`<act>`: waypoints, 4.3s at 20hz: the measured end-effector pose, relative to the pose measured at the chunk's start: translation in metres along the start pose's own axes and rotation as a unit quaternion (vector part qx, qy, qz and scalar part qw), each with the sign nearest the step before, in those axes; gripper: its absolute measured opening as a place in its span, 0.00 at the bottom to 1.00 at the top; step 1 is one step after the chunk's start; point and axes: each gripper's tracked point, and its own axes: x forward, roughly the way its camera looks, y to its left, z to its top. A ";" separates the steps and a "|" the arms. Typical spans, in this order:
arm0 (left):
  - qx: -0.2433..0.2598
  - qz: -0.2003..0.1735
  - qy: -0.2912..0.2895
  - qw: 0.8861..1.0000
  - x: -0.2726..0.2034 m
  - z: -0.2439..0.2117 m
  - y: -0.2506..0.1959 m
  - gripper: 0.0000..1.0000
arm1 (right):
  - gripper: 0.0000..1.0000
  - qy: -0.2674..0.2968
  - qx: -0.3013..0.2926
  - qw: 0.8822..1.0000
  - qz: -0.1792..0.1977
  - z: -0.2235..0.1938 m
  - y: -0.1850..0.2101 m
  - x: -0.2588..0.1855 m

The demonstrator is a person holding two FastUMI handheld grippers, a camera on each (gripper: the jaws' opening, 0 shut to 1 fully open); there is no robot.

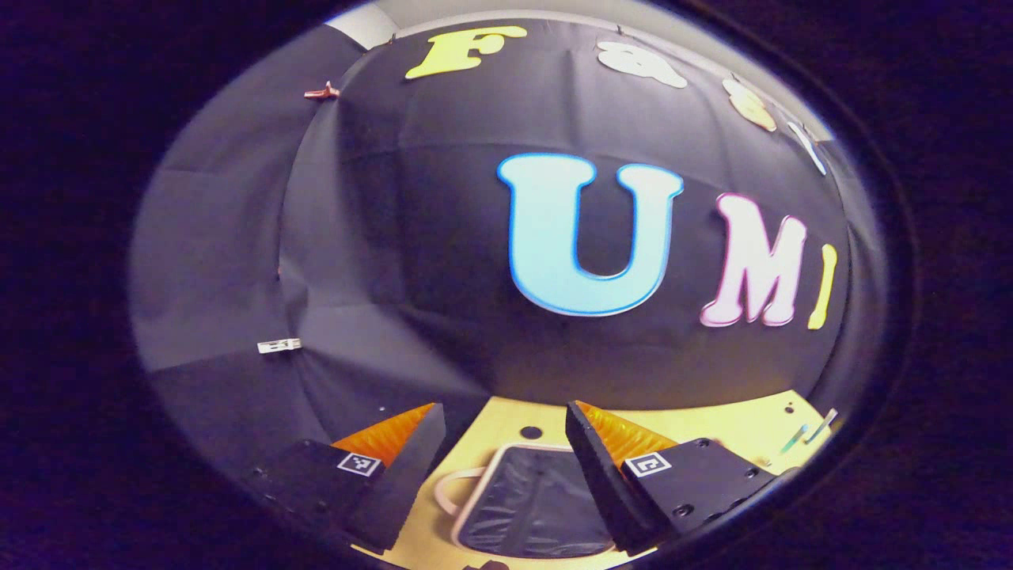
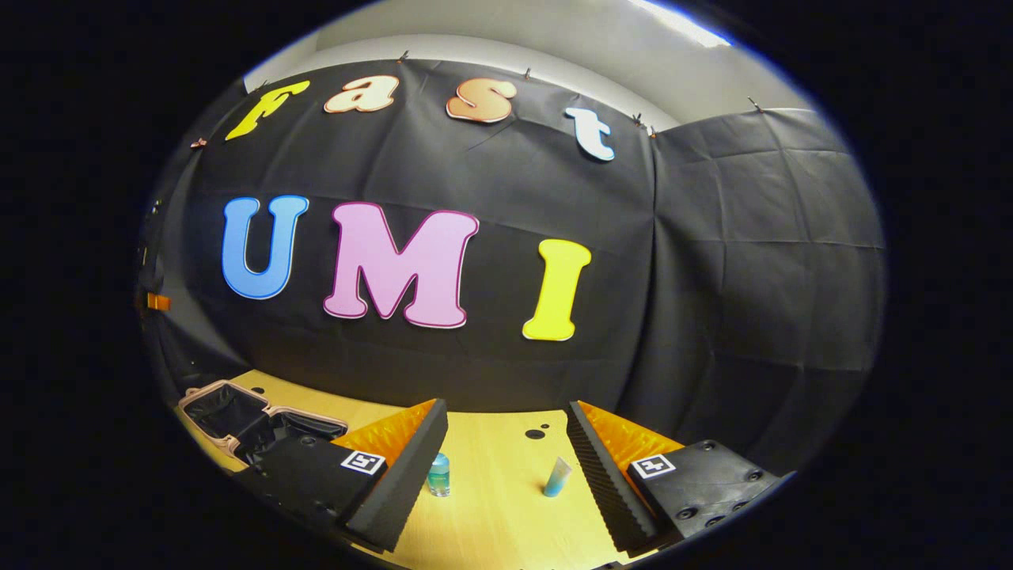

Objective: First open the suitcase, pack the skin care products into it, and then close the suitcase.

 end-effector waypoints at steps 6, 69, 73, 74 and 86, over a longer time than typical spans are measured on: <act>-0.084 -0.096 -0.056 0.990 -0.074 -0.033 -0.241 1.00 | 0.96 -0.017 0.043 0.998 -0.044 -0.019 -0.068 -0.003; 0.041 -0.060 0.370 0.926 0.051 -0.311 -0.212 0.52 | 0.89 0.258 -0.010 0.966 0.022 -0.368 -0.041 0.206; 0.050 -0.067 0.425 0.902 0.072 -0.339 -0.213 0.52 | 0.55 0.268 0.010 0.963 0.039 -0.373 -0.031 0.210; 0.045 -0.061 0.445 0.892 0.078 -0.349 -0.210 0.52 | 0.37 0.268 0.013 0.962 0.044 -0.372 -0.030 0.211; 0.104 -0.055 0.615 0.780 0.096 -0.378 -0.200 0.48 | 0.31 0.249 0.031 0.963 0.099 -0.322 -0.023 0.184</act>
